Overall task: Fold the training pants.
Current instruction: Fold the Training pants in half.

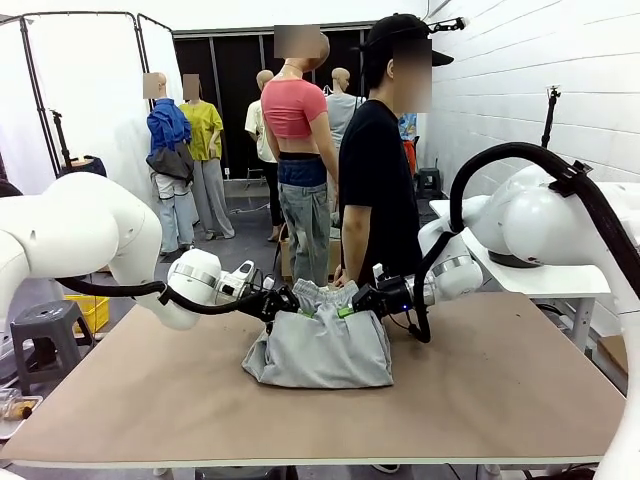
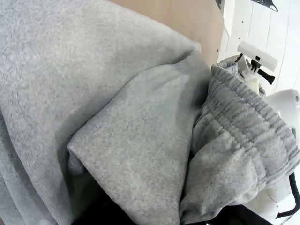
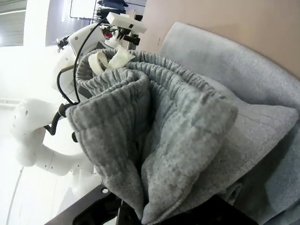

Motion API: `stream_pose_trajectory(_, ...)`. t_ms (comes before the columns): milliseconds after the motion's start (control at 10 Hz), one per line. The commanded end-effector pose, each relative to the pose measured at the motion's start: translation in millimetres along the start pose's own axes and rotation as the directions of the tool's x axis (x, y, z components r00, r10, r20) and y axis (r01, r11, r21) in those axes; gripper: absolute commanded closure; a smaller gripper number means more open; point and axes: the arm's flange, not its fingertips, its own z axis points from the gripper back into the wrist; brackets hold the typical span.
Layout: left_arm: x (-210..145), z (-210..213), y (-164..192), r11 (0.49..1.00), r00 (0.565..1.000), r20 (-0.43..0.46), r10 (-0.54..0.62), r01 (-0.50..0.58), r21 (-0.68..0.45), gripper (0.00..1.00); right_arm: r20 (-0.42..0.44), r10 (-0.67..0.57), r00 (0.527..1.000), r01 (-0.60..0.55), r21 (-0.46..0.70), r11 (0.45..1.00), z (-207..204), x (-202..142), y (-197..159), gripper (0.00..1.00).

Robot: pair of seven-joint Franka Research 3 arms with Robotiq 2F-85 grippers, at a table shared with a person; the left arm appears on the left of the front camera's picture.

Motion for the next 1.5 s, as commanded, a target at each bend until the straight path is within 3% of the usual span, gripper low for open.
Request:
stream_pose_trajectory(0, 7, 14, 9, 0.998, 0.999, -0.025, 0.029, -0.028, 0.055, 1.00, 0.030, -0.020, 0.999, 0.021, -0.035, 0.999, 16, 11, -3, 1.00)
stream_pose_trajectory(300, 12, 14, 8, 0.998, 1.000, 0.017, -0.007, 0.006, 0.060, 1.00, 0.071, 0.026, 0.997, -0.024, -0.040, 0.999, 20, 19, -2, 1.00)
stream_pose_trajectory(1000, 32, 13, 19, 0.994, 0.999, 0.026, 0.044, -0.047, 0.101, 1.00, 0.074, -0.021, 0.997, 0.026, -0.061, 0.998, 20, 30, -16, 1.00)
stream_pose_trajectory(1100, 32, 13, 21, 0.993, 0.998, 0.030, 0.051, -0.054, 0.105, 0.85, 0.069, -0.031, 0.997, 0.036, -0.073, 0.997, 23, 28, -17, 0.80)
stream_pose_trajectory(1400, 33, 18, 16, 0.993, 0.997, 0.050, 0.050, -0.055, 0.108, 0.25, 0.090, -0.020, 0.996, 0.029, -0.102, 0.994, 33, 29, -11, 0.20)
